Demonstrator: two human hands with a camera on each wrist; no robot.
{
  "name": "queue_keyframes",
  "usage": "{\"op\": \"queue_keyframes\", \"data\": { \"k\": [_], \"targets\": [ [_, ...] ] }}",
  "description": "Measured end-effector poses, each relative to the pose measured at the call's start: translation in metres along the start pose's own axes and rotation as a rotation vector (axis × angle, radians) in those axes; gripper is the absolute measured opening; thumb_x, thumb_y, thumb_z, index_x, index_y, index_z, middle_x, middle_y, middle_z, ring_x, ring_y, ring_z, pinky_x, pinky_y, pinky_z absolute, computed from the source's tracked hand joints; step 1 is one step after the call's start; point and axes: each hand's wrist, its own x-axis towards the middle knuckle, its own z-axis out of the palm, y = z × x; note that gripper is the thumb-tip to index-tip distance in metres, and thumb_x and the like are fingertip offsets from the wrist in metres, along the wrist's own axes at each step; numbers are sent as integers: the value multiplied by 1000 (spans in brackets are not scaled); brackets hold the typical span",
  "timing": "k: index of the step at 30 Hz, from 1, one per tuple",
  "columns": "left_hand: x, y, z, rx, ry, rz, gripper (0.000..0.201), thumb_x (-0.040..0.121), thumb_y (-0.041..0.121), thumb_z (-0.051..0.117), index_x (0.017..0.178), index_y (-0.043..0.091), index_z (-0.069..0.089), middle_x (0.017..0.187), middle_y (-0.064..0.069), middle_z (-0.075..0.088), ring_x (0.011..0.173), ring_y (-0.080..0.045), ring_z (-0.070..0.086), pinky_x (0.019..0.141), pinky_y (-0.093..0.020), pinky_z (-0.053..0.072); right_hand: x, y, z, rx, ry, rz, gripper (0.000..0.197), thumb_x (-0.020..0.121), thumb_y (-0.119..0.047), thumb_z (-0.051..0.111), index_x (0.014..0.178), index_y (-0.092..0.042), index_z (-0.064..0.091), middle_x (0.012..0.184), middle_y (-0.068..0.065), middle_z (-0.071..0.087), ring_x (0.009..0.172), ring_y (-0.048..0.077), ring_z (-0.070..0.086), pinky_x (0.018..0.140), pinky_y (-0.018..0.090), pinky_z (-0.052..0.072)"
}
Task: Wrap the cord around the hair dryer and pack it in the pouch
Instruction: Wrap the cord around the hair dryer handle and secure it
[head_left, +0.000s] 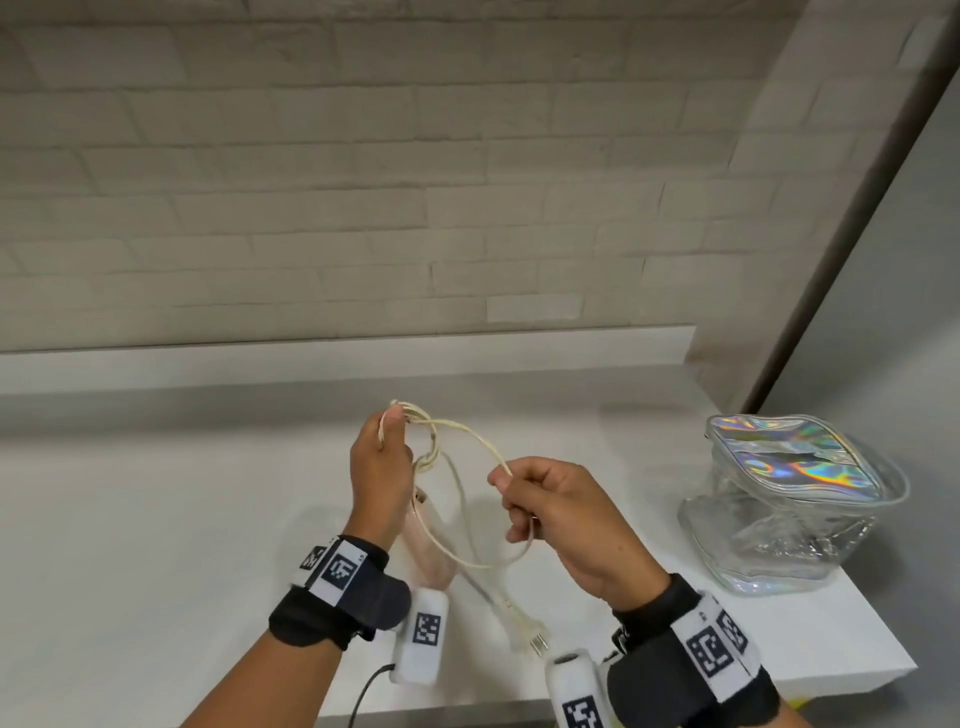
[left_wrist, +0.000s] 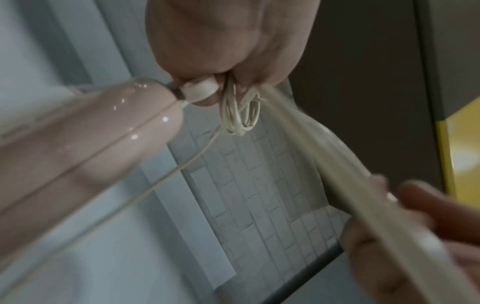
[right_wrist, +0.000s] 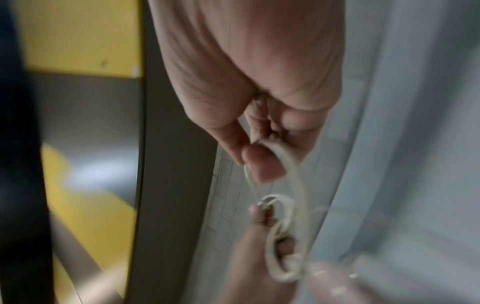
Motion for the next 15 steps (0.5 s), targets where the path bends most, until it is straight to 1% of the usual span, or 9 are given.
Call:
{"op": "queue_keyframes", "data": {
  "k": [3,5,7,9,10,11,12,14,15],
  "targets": [
    [-2,4,-1,4,-41,49,31,101,36,42,95,13,61,51,1,34,40,-11,31,40,-21,33,1,15,1,-187,6,33,11,91,-19,63,94,-10,68,71,3,61,61,15,60,64,27,55],
    [-8,7,4,-5,-75,87,30,101,35,42,98,13,62,48,5,34,43,-13,30,46,-28,34,3,26,10,-256,63,35,30,89,-36,64,111,-16,61,100,0,63,84,12,64,79,32,56],
    [-14,10,9,-1,-85,117,28,101,34,43,101,15,63,49,5,36,42,-10,32,44,-25,35,7,33,17,-566,367,-227,43,88,-41,62,124,-21,49,121,-6,49,106,6,52,91,25,46],
    [-20,11,13,12,-77,133,26,101,33,42,101,17,63,51,2,39,42,-8,34,42,-21,36,7,31,29,-761,569,-649,23,90,-34,56,105,-17,58,105,-4,53,92,6,52,80,19,42],
    [-22,10,16,4,-79,141,26,101,33,42,101,18,63,51,3,40,43,-8,35,43,-21,36,7,30,36,-829,549,-685,20,92,-35,51,88,-17,60,88,-5,56,77,6,52,69,18,41],
    [-25,9,18,-6,-85,153,26,101,33,42,101,17,63,51,5,42,44,-7,37,44,-21,36,8,28,41,-839,454,-623,31,94,-39,45,73,-19,57,72,-8,54,63,7,49,60,19,38],
    [-27,8,21,-3,-88,166,26,101,32,42,101,17,63,53,7,44,46,-6,39,46,-19,38,11,27,46,-776,343,-453,42,97,-42,41,63,-21,53,61,-9,51,56,7,47,55,20,36],
    [-31,7,24,18,-88,189,25,101,31,42,101,18,64,58,9,50,50,-3,44,52,-16,40,15,23,47,-580,177,-170,49,100,-40,38,55,-23,46,54,-7,50,51,9,46,54,22,36],
    [-32,6,26,18,-90,194,25,101,30,41,101,18,64,58,9,50,50,-2,44,52,-15,40,17,22,45,-548,130,-143,48,100,-34,39,54,-22,45,55,-4,51,53,11,46,55,24,37]
  ]
}}
